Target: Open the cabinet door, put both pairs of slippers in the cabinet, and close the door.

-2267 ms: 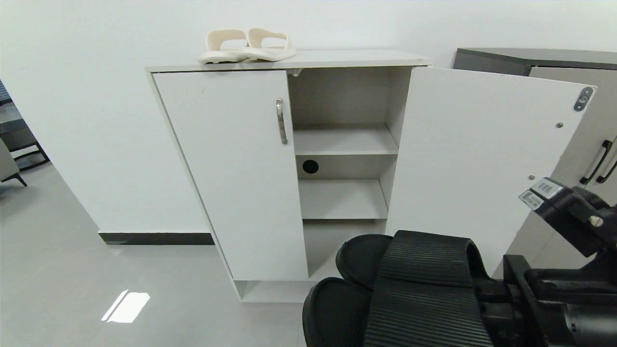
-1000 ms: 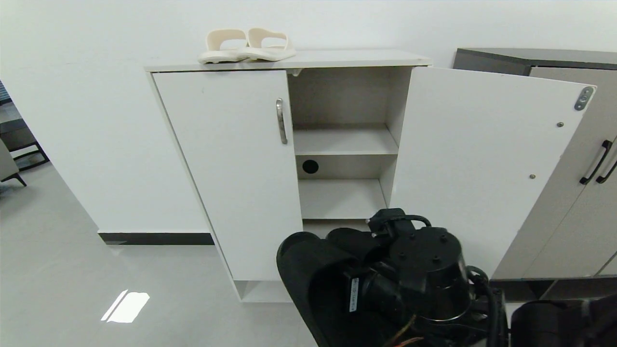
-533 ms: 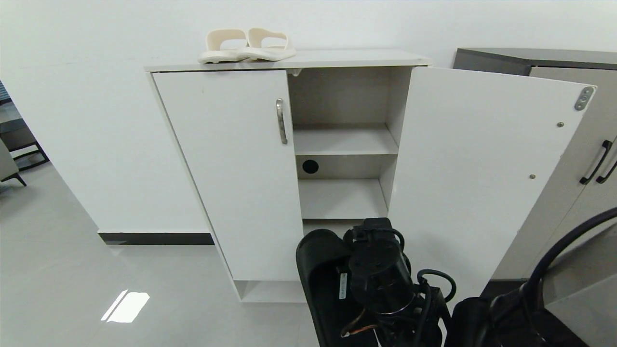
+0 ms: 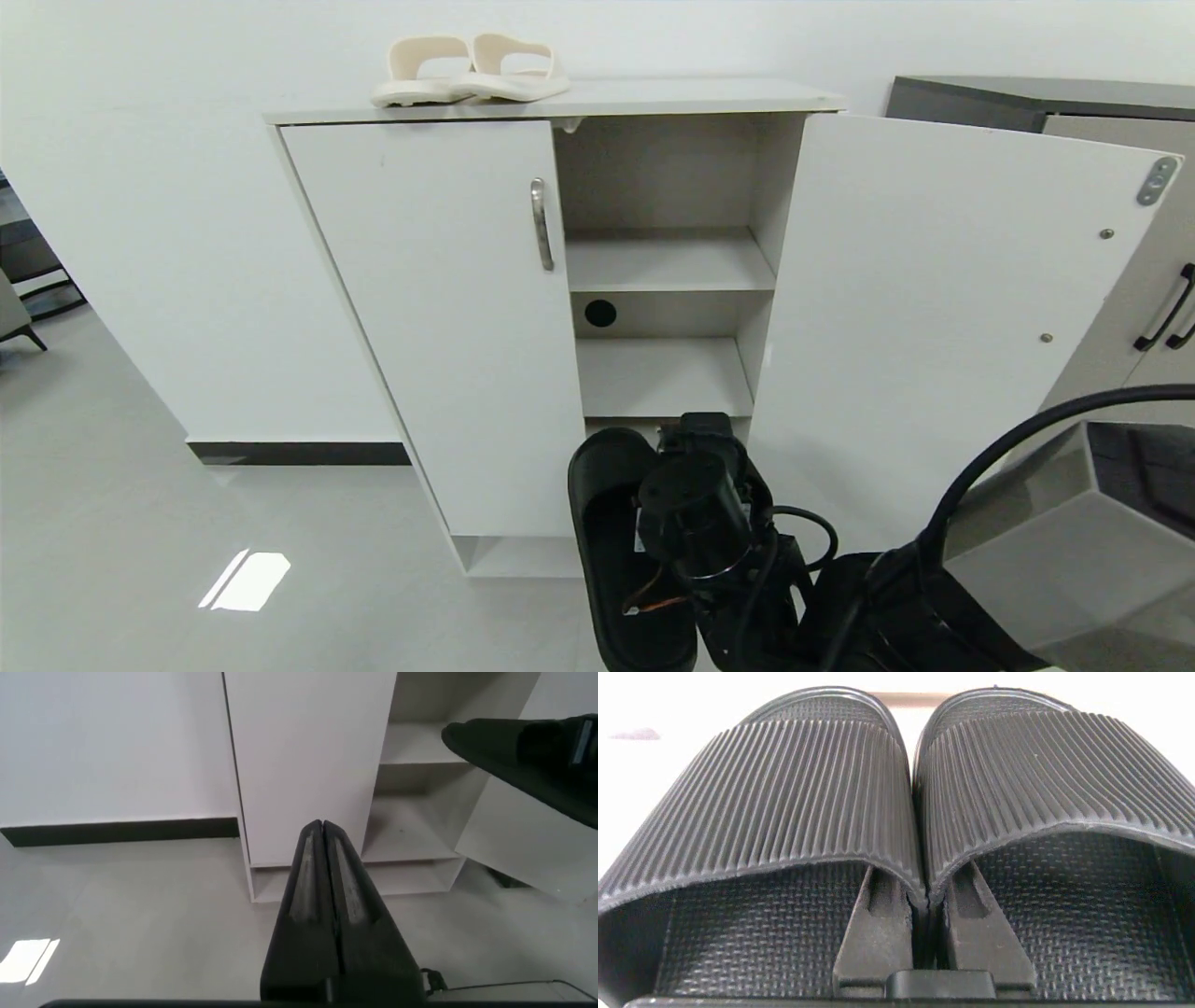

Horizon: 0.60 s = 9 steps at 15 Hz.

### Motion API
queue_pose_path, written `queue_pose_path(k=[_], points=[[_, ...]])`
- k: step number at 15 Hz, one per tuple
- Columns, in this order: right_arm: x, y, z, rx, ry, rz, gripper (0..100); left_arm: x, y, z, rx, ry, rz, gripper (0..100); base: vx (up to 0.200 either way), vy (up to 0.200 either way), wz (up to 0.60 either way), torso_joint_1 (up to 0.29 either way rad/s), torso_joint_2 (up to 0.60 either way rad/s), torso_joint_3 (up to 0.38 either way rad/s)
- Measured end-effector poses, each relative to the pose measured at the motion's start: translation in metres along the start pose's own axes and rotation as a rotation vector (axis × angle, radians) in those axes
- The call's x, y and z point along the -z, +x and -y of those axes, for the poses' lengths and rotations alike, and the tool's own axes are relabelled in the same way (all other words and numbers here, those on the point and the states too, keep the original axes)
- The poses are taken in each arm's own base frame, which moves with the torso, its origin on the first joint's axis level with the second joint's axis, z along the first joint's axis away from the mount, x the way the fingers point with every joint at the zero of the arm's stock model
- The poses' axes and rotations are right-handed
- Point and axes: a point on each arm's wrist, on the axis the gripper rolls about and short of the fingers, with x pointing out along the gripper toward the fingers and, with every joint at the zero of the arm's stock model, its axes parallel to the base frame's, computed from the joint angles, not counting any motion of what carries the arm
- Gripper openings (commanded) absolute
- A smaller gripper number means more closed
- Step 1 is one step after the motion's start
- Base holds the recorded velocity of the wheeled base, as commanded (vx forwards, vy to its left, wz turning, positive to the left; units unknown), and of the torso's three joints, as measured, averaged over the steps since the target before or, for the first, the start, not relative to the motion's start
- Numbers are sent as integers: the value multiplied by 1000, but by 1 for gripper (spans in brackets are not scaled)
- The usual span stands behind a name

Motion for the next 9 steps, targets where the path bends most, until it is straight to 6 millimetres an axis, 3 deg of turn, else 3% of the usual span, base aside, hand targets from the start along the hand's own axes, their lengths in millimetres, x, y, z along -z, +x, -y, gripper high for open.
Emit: queue_pose_path(k=[9], points=[[-7, 17, -1, 45, -12, 39, 0, 0, 0, 0, 0, 0, 0, 0, 0, 0, 0, 5, 1, -193]])
